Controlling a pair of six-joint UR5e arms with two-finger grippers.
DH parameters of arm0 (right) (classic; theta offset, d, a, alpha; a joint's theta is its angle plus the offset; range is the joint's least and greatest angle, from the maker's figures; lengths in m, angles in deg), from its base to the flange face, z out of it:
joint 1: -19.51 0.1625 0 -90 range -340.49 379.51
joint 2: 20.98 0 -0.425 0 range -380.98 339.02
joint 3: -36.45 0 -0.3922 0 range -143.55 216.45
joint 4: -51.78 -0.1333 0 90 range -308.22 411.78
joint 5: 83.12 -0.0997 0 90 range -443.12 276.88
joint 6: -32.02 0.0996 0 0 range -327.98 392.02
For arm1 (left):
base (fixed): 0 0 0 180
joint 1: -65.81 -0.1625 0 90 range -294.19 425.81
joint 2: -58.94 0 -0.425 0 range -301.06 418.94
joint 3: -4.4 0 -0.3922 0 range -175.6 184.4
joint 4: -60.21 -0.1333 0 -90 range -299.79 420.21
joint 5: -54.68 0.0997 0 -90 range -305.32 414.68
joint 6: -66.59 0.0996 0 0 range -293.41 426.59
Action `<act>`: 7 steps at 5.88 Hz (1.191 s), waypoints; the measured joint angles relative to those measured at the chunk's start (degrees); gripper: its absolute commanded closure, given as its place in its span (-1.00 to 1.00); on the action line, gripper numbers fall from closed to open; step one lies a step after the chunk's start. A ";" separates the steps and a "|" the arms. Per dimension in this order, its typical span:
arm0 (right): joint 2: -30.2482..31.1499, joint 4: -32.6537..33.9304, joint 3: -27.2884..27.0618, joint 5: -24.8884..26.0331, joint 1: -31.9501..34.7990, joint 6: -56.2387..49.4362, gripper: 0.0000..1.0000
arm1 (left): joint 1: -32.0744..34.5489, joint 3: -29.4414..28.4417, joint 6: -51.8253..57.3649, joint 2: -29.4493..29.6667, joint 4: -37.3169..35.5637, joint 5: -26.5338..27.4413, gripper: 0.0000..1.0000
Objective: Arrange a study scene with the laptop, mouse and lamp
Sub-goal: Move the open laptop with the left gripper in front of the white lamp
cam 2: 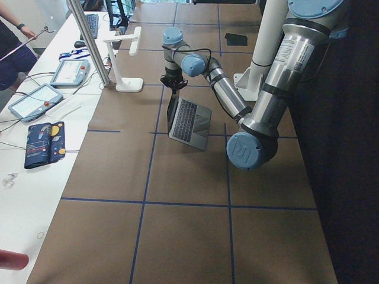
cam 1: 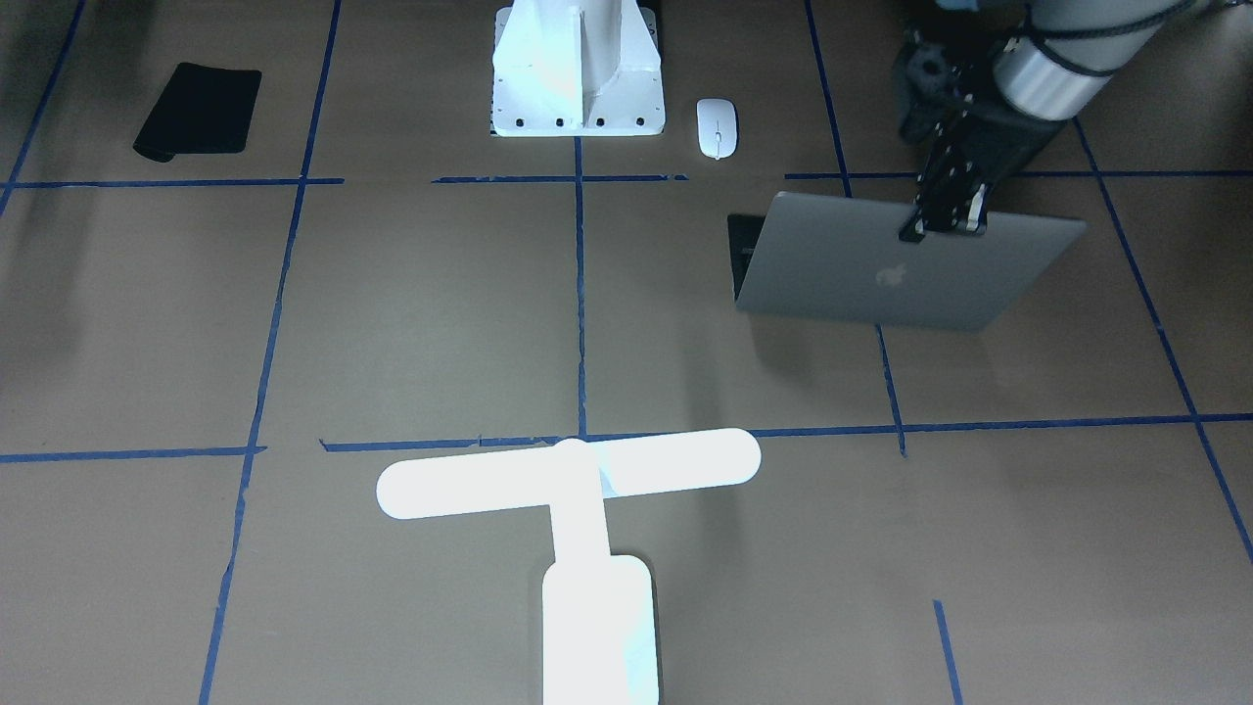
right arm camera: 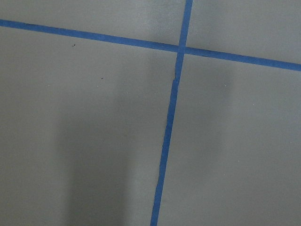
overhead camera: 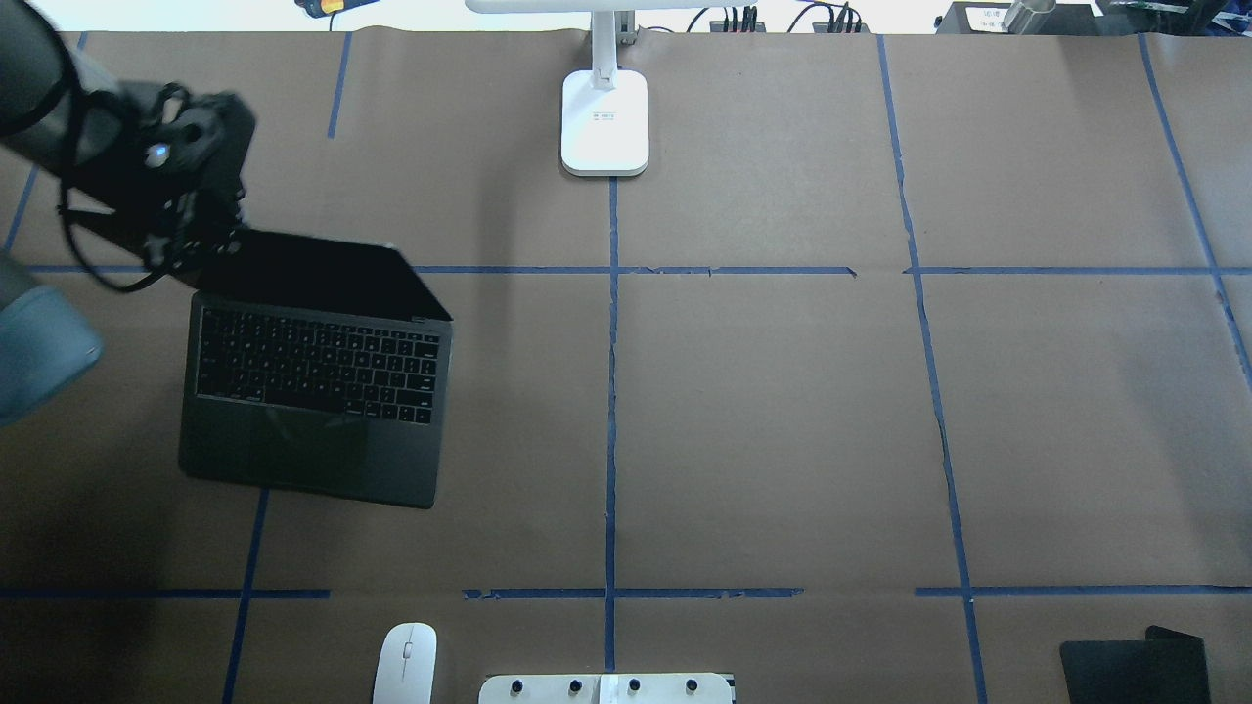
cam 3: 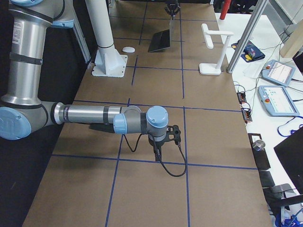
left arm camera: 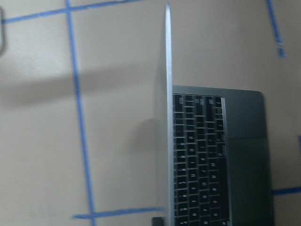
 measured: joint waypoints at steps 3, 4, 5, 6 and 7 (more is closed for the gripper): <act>0.00 0.00 -0.09 -0.06 -0.05 1.66 -1.00 | -0.90 -16.11 -4.39 16.51 0.18 3.32 1.00; 0.00 0.00 -0.08 -0.02 -0.03 1.72 -1.00 | -2.11 -20.57 -6.73 21.14 0.66 4.38 1.00; -0.02 0.00 -0.01 -0.01 -0.02 1.74 -1.00 | -3.62 -24.76 -9.17 25.22 1.54 5.36 1.00; -0.06 0.00 0.08 0.00 -0.03 1.74 -1.00 | -5.10 -28.57 -11.78 27.95 3.81 6.17 1.00; -0.08 0.00 0.13 0.00 -0.04 1.77 -1.00 | -6.07 -31.99 -14.05 29.38 7.21 6.73 0.96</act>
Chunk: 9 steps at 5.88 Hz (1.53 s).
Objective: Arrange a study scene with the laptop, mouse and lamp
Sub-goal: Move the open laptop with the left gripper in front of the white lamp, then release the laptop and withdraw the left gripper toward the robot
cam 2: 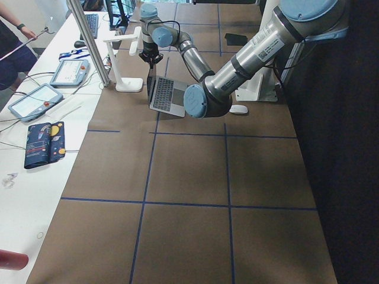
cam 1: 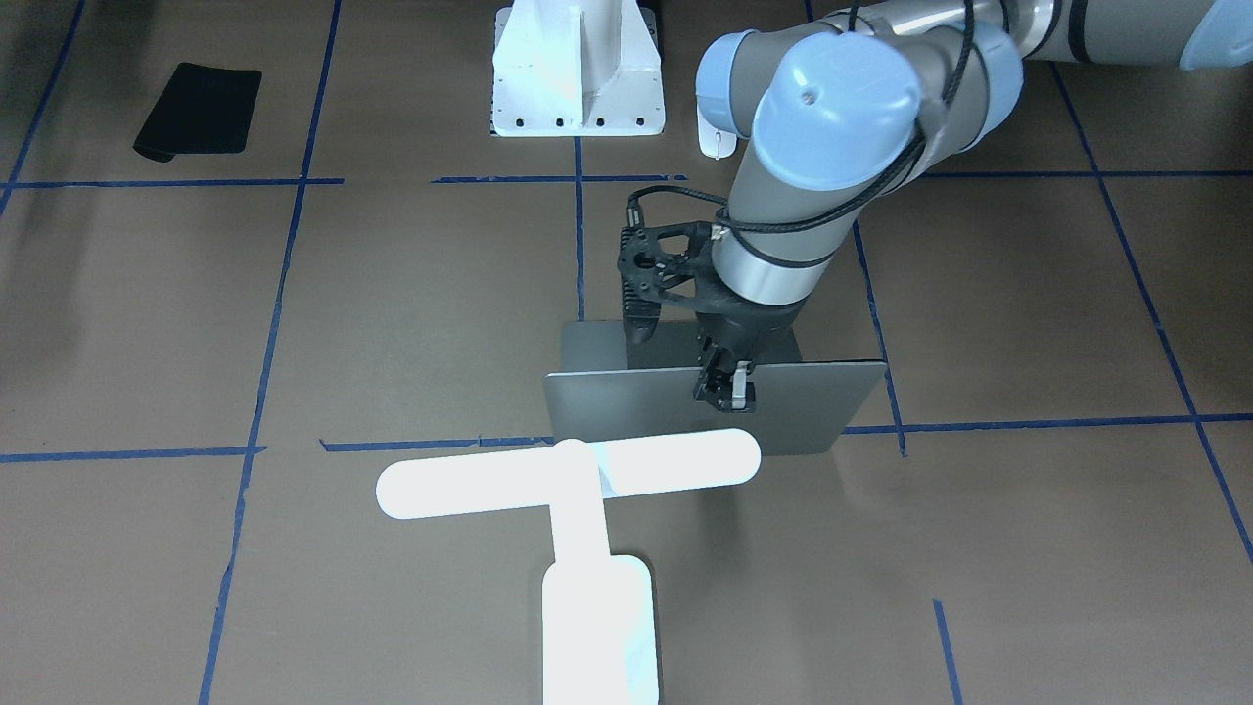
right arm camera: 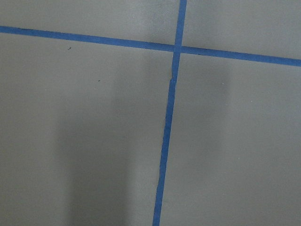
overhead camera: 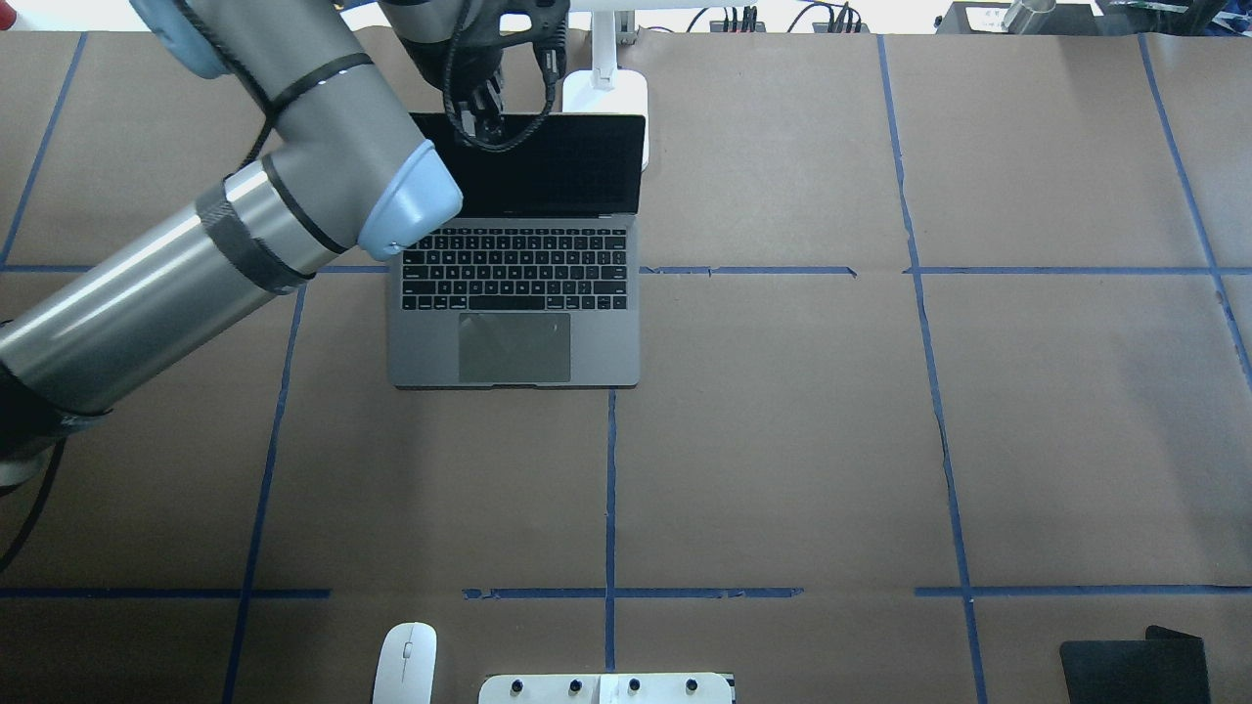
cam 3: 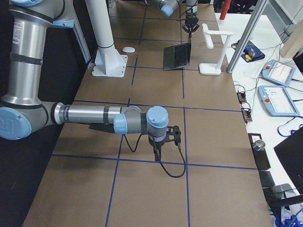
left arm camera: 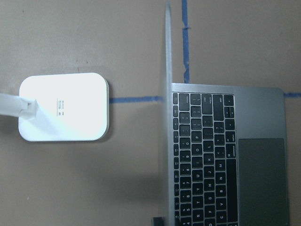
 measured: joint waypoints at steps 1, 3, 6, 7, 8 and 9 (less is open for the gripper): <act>0.01 0.00 0.03 0.00 0.01 0.03 -1.00 | -0.57 -2.64 -2.18 0.89 2.63 0.34 0.70; 0.07 0.00 0.10 0.00 0.01 0.01 -1.00 | -0.91 -3.60 -3.98 1.21 4.02 0.50 -0.70; 0.14 0.00 0.11 -0.07 0.01 -0.02 -1.00 | -0.68 1.68 -4.34 -1.22 3.59 0.39 -0.94; 0.16 0.00 0.06 -0.06 0.02 -0.03 -1.00 | -0.16 5.48 -4.38 -3.68 3.27 0.26 -0.97; 0.16 0.00 0.04 -0.04 0.01 -0.01 -1.00 | 0.63 9.74 -4.48 -6.99 2.52 0.12 -0.98; 0.17 0.00 0.01 -0.07 0.00 0.04 -1.00 | 1.72 13.77 -4.58 -9.92 -0.20 -0.01 -0.99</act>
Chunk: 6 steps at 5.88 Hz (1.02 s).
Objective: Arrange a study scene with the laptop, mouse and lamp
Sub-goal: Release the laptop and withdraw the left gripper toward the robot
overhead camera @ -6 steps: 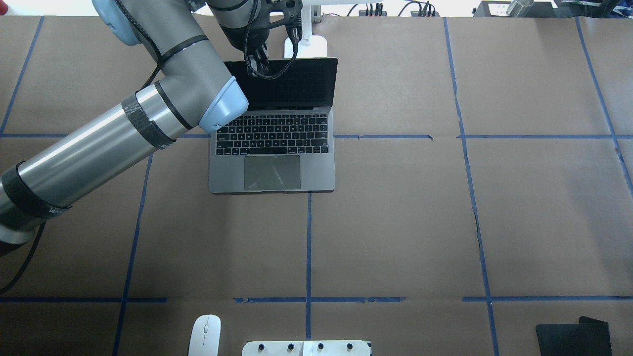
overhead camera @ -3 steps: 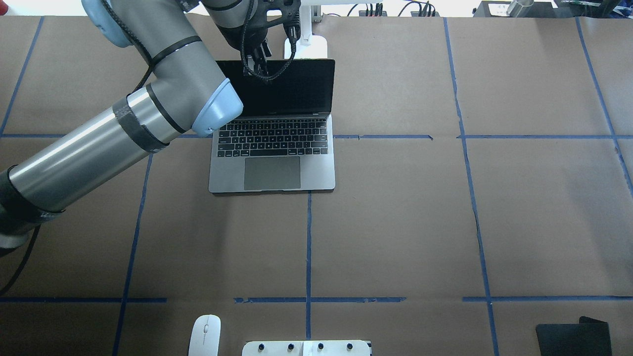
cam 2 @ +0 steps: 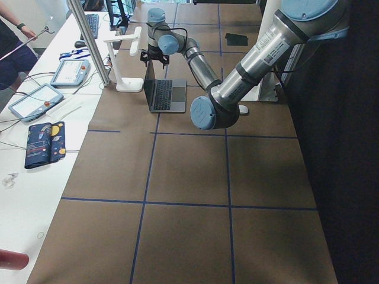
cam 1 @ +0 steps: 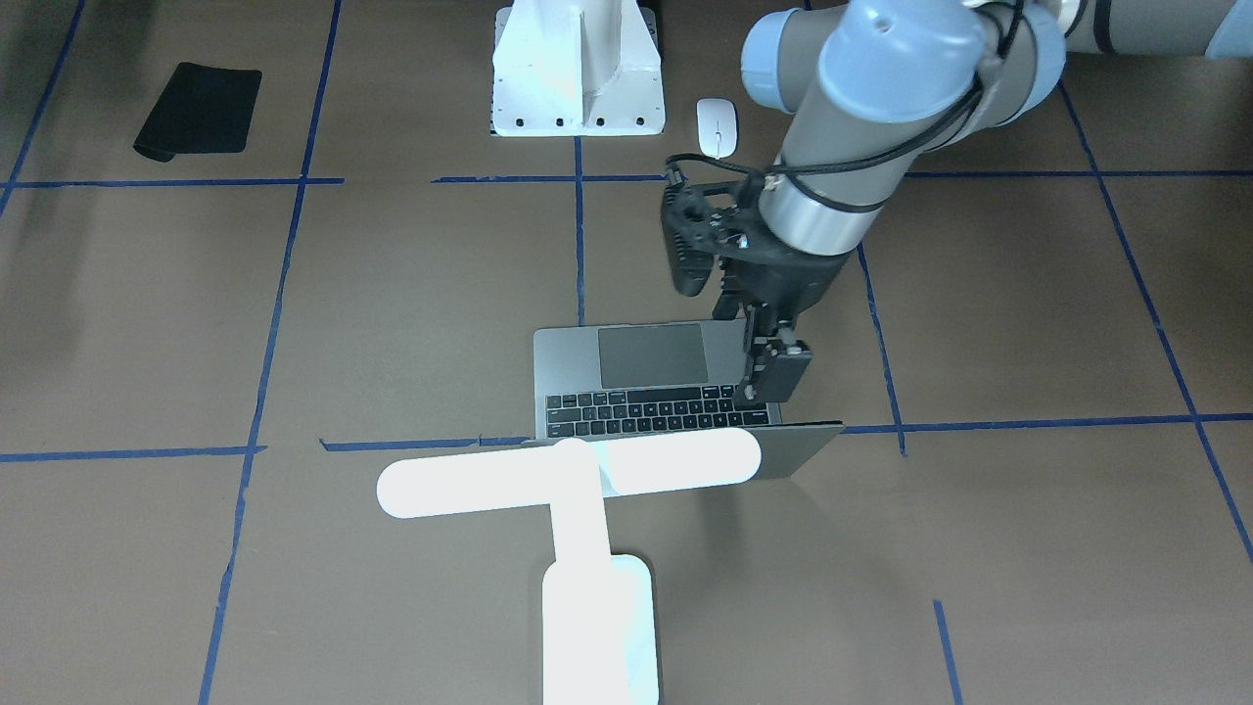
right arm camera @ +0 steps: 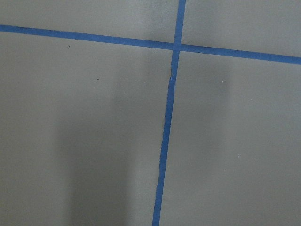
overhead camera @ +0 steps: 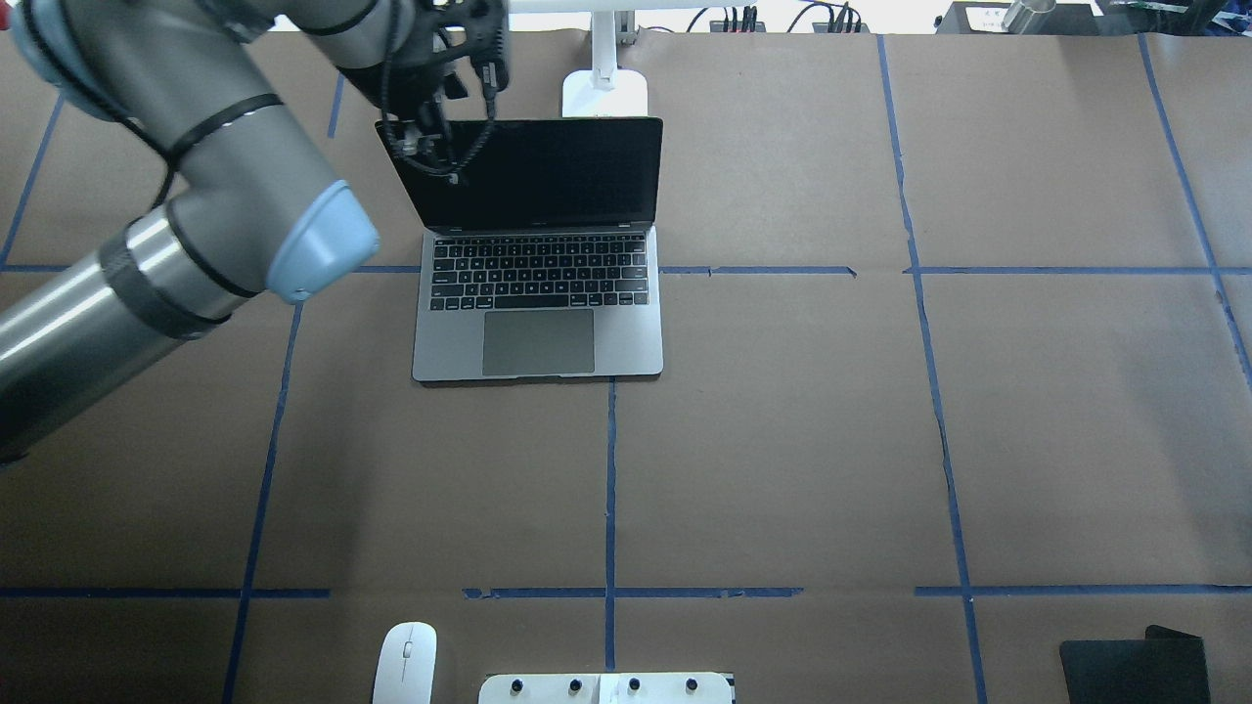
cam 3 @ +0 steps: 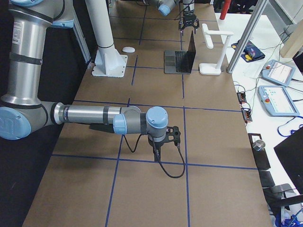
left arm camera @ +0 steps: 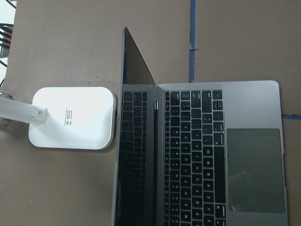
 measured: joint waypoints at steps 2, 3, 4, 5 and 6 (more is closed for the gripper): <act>0.00 0.00 -0.05 0.02 -0.01 0.00 -1.00 | 1.85 5.54 -3.25 -4.24 -10.97 -1.69 -1.00; -0.02 0.00 -0.09 0.00 -0.01 -0.04 -1.00 | 2.76 7.35 -11.19 -7.91 -13.67 -3.77 -1.00; -0.06 0.00 -0.12 -0.07 -0.01 -0.06 -1.00 | 3.89 9.30 -18.20 -11.99 -14.88 -5.44 -1.00; -0.11 -0.02 -0.26 -0.23 -0.01 -0.04 -1.00 | 6.19 11.83 -23.10 -16.94 -15.63 -6.11 -1.00; -0.15 -0.06 -0.58 -0.35 -0.01 0.00 -1.00 | 9.17 14.39 -27.58 -23.49 -15.74 -6.61 -1.00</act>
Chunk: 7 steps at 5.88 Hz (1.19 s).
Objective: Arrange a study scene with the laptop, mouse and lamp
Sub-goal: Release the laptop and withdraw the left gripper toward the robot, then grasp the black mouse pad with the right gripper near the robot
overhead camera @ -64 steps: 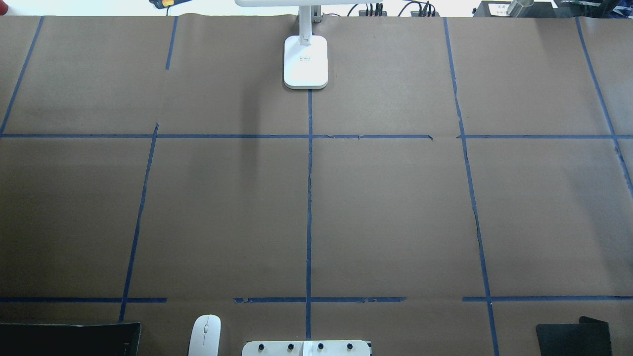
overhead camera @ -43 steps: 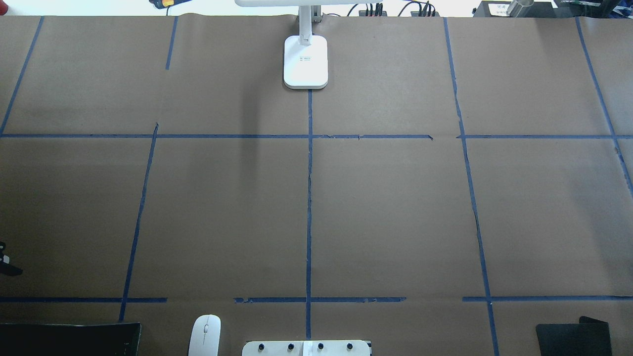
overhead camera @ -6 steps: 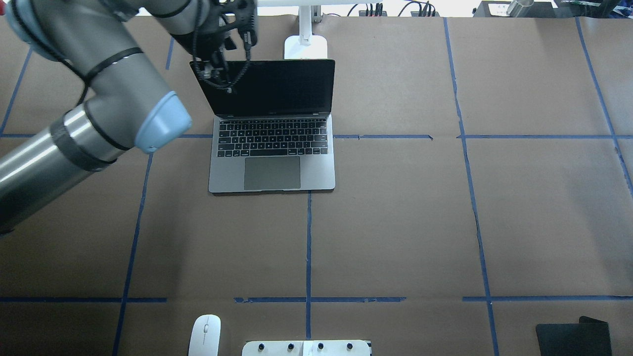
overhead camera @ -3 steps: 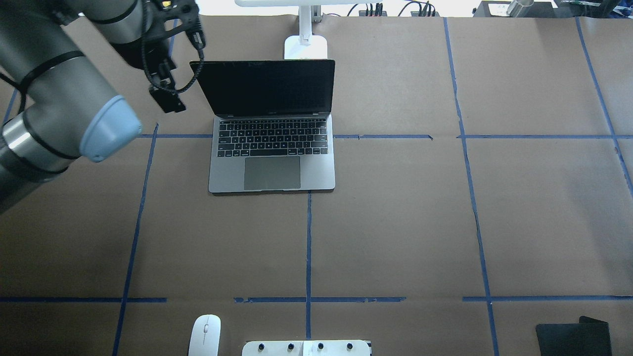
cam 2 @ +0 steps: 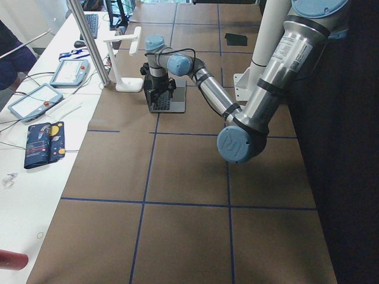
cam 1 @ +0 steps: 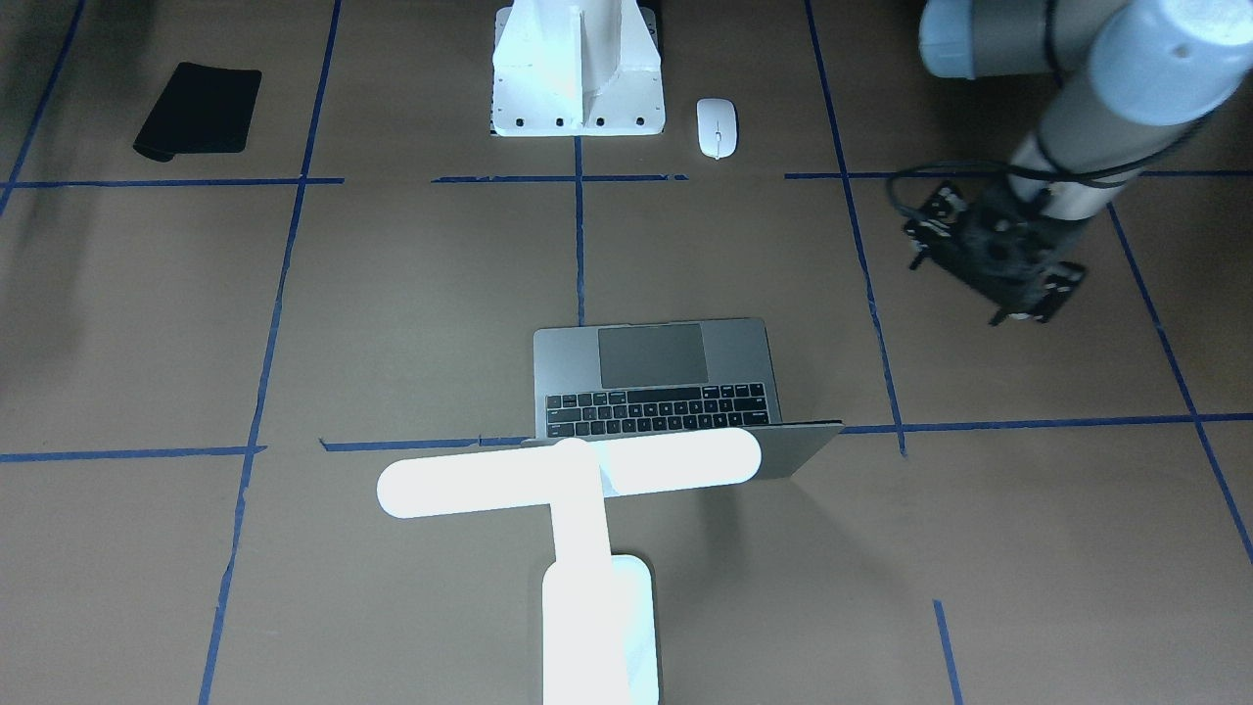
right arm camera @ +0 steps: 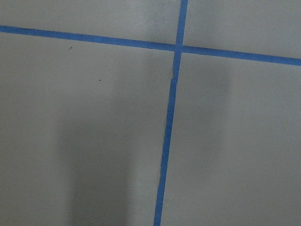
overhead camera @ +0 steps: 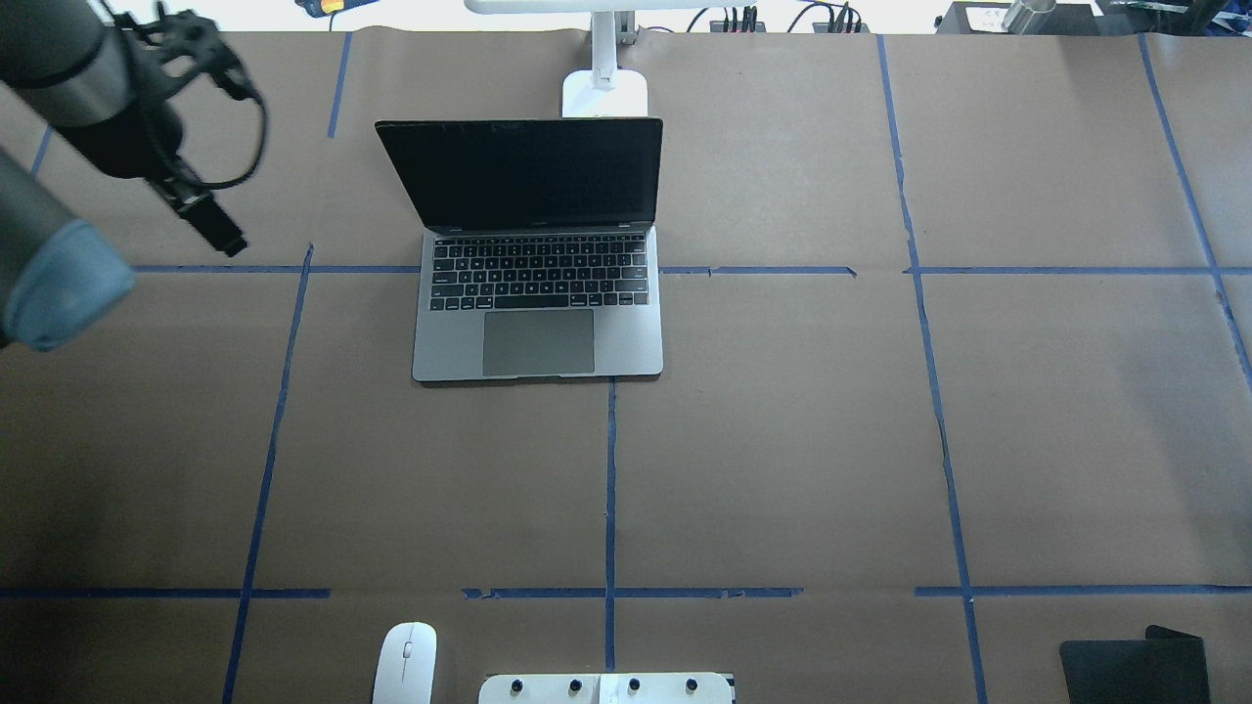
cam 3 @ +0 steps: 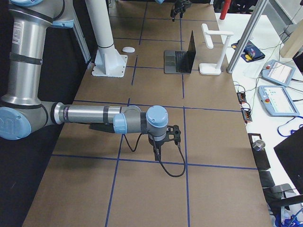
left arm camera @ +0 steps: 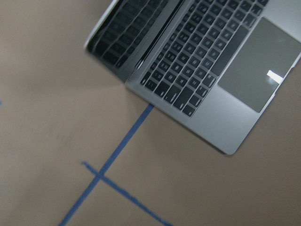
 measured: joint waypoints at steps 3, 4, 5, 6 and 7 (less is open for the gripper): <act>2.58 -2.21 -2.40 -0.71 -0.60 5.31 -1.00 | 9.02 1.71 -2.43 -18.97 7.38 -0.95 -1.00; 6.29 -8.90 -3.26 -0.95 -2.18 10.97 -1.00 | 9.86 1.49 -2.08 -23.03 11.34 -1.00 -1.00; 10.47 -18.85 -3.50 -1.15 -5.42 19.45 -1.00 | 10.12 1.35 -2.05 -25.18 13.49 -1.01 -1.00; 14.42 -28.39 -3.51 -1.22 -9.29 27.56 -1.00 | 10.18 1.34 -2.04 -25.94 14.21 -1.02 -1.00; 18.11 -37.33 -3.53 -1.22 -13.43 35.47 -1.00 | 10.21 1.35 -2.05 -26.17 14.41 -1.02 -1.00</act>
